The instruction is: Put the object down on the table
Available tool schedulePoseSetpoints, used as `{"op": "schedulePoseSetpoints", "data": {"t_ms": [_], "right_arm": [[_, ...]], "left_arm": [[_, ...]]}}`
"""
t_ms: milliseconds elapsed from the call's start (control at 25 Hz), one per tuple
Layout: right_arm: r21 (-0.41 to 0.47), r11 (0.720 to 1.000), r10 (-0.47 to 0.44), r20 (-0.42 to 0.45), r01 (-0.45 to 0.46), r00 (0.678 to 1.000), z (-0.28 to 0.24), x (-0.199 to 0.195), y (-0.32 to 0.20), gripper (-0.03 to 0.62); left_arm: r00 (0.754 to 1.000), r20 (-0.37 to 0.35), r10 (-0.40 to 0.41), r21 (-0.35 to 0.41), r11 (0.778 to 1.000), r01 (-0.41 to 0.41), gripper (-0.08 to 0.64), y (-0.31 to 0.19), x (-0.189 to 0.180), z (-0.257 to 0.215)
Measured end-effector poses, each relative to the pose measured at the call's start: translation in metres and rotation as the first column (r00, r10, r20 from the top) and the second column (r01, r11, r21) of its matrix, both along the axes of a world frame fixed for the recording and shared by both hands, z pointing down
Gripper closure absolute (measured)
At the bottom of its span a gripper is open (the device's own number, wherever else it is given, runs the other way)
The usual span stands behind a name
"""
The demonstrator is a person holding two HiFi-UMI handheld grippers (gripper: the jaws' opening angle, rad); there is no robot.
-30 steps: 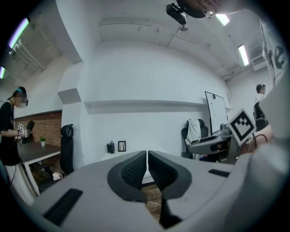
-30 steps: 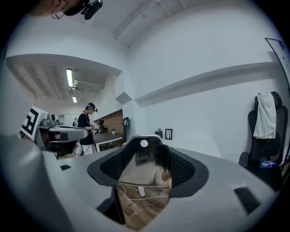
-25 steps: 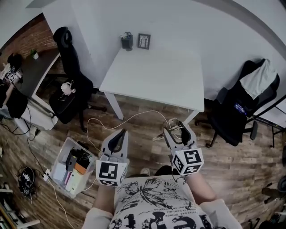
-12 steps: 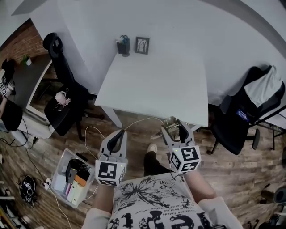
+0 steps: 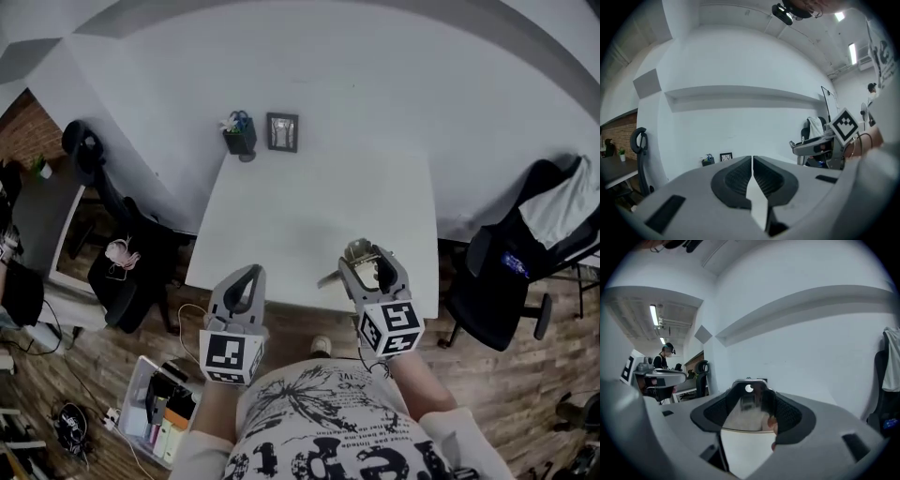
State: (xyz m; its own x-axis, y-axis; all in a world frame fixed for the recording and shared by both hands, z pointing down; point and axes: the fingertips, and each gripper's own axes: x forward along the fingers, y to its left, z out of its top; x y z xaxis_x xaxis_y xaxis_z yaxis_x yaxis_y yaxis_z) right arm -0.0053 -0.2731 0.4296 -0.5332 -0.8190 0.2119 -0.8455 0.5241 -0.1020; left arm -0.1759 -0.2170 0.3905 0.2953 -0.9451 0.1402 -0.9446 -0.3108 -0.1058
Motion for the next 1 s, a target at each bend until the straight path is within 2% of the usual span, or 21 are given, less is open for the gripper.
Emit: {"op": "schedulePoseSetpoints", "data": {"t_ms": [320, 560, 840, 1000], "right_arm": [[-0.036, 0.999, 0.007, -0.052, -0.009, 0.999, 0.02, -0.003, -0.064, 0.313], [-0.113, 0.992, 0.045, -0.102, -0.057, 0.994, 0.055, -0.008, -0.097, 0.313], [-0.234, 0.963, 0.094, -0.165, -0.132, 0.982, 0.106, -0.022, -0.14, 0.313], [-0.295, 0.941, 0.121, -0.171, -0.168, 0.978, 0.134, -0.029, -0.164, 0.313]], "left_arm": [[0.999, -0.017, 0.031, -0.016, 0.999, -0.031, 0.548, -0.072, 0.001, 0.012], [0.995, -0.045, 0.085, -0.044, 0.995, -0.087, 0.548, -0.117, -0.006, 0.024], [0.982, -0.082, 0.171, -0.051, 0.983, -0.176, 0.548, -0.172, -0.021, 0.028], [0.973, -0.067, 0.219, -0.052, 0.974, -0.223, 0.548, -0.2, -0.031, 0.043]]}}
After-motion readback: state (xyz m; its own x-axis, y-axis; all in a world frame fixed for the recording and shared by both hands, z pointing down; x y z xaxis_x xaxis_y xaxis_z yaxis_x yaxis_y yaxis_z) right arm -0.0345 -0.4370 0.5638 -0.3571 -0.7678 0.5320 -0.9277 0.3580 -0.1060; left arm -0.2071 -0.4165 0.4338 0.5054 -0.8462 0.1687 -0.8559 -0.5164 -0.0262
